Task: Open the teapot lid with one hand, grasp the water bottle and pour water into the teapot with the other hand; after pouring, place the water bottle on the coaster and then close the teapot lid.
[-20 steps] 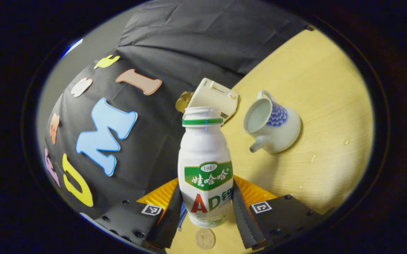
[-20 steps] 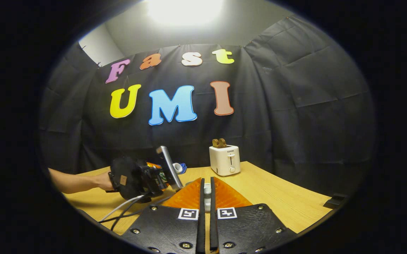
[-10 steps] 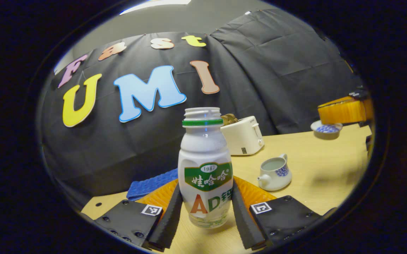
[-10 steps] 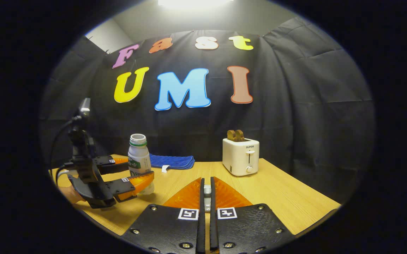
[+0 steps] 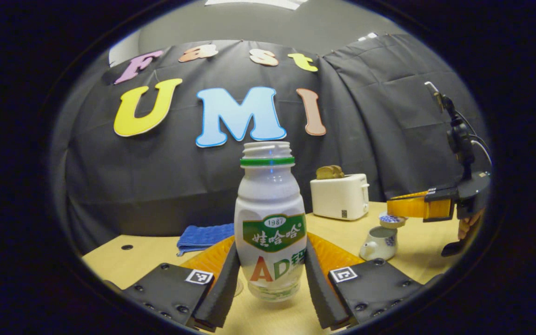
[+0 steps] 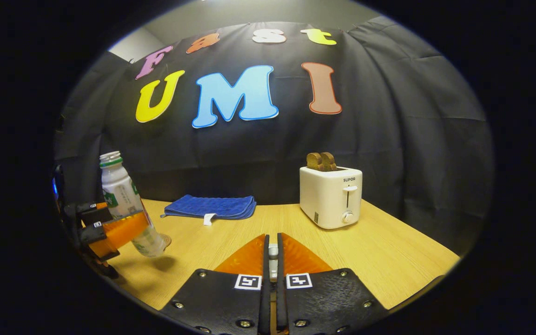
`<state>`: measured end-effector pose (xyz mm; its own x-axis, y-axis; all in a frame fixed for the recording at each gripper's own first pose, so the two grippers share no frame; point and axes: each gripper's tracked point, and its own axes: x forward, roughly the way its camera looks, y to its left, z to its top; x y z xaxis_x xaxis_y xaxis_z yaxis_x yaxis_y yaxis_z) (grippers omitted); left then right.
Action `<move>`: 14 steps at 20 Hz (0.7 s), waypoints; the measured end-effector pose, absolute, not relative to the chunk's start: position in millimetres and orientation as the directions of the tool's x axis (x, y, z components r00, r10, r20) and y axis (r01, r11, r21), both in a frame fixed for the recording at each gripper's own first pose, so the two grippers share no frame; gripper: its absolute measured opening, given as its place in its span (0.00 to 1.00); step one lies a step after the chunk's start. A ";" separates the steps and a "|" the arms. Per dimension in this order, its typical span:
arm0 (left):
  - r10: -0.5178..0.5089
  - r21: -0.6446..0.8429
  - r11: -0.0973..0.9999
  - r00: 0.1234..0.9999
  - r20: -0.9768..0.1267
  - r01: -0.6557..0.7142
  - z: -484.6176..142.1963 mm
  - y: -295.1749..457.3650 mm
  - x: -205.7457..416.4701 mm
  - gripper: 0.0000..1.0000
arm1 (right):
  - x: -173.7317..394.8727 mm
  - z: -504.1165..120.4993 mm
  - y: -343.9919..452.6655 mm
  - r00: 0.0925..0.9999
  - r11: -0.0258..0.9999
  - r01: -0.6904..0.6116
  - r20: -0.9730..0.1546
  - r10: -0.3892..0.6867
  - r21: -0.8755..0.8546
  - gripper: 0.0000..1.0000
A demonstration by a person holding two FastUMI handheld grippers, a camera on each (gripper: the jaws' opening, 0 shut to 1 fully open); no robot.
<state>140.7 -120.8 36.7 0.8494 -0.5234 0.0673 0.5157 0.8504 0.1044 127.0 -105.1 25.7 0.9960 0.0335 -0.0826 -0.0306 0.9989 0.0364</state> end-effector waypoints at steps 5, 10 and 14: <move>-0.526 0.086 0.849 0.849 0.053 0.521 36.3 -122.7 138.7 0.82 | 137.7 10.8 -101.3 0.993 0.999 -0.032 -0.110 0.033 0.014 0.05; -0.517 0.077 0.855 0.855 0.039 0.513 31.6 -121.4 139.7 0.76 | 141.1 2.2 -101.0 0.992 0.999 -0.029 -0.122 0.031 0.018 0.05; -0.509 0.087 0.859 0.861 0.026 0.505 28.1 -121.3 141.2 0.76 | 142.3 -1.3 -100.6 0.992 1.000 -0.026 -0.122 0.026 0.005 0.05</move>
<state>141.2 -121.3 28.1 0.8606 -0.5086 0.0261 0.5049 0.8588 0.0871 142.3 -100.6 -1.3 0.9922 0.0263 -0.1219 -0.0259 0.9997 0.0046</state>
